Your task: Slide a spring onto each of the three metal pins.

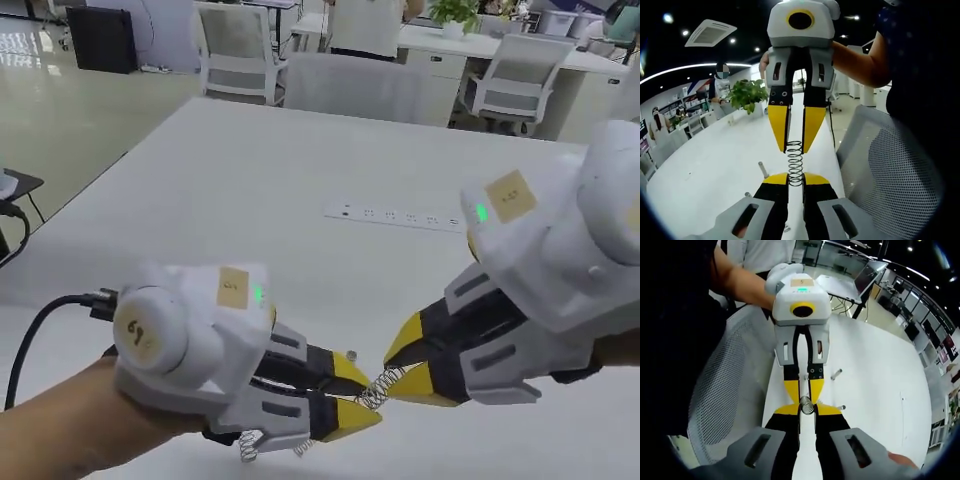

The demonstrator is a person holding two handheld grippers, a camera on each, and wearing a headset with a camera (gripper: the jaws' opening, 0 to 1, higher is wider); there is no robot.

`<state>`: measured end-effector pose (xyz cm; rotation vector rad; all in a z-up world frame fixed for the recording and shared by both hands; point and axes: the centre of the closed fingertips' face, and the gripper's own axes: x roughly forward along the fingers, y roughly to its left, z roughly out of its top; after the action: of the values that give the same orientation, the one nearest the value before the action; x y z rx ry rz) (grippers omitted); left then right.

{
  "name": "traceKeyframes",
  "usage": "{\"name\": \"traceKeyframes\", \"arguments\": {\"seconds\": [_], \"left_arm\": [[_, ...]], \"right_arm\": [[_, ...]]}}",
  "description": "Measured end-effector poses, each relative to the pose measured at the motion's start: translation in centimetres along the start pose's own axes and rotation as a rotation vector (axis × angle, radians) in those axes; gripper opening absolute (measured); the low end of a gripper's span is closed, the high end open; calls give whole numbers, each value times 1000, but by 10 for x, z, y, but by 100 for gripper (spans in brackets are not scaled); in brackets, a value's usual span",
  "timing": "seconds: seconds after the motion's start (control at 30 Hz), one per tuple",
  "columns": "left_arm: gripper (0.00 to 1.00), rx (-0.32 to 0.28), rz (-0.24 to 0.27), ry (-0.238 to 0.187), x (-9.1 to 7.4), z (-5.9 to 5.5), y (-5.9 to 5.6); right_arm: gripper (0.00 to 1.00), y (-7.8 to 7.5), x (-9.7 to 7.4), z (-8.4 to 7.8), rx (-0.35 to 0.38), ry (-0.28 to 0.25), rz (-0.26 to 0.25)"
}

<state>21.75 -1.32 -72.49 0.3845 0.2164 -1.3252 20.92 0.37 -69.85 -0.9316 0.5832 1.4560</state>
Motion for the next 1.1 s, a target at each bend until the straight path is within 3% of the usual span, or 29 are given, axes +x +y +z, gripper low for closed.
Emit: {"name": "traceKeyframes", "arguments": {"seconds": [0.27, 0.37, 0.57, 0.63, 1.1], "left_arm": [[1, 1, -6, -3, 1, -2, 0], [1, 8, -5, 4, 1, -4, 0], [1, 9, -5, 4, 0, -5, 0], [1, 6, -5, -15, 0, -1, 0], [1, 7, 3, -41, -2, 6, 1]], "right_arm": [[8, 0, 1, -4, 28, 32, 15], [8, 4, 1, -2, 64, 20, 49], [8, 3, 3, -3, 70, 27, 60], [9, 3, 4, -2, 70, 26, 65], [10, 4, 8, 1, 61, 34, 83]]}}
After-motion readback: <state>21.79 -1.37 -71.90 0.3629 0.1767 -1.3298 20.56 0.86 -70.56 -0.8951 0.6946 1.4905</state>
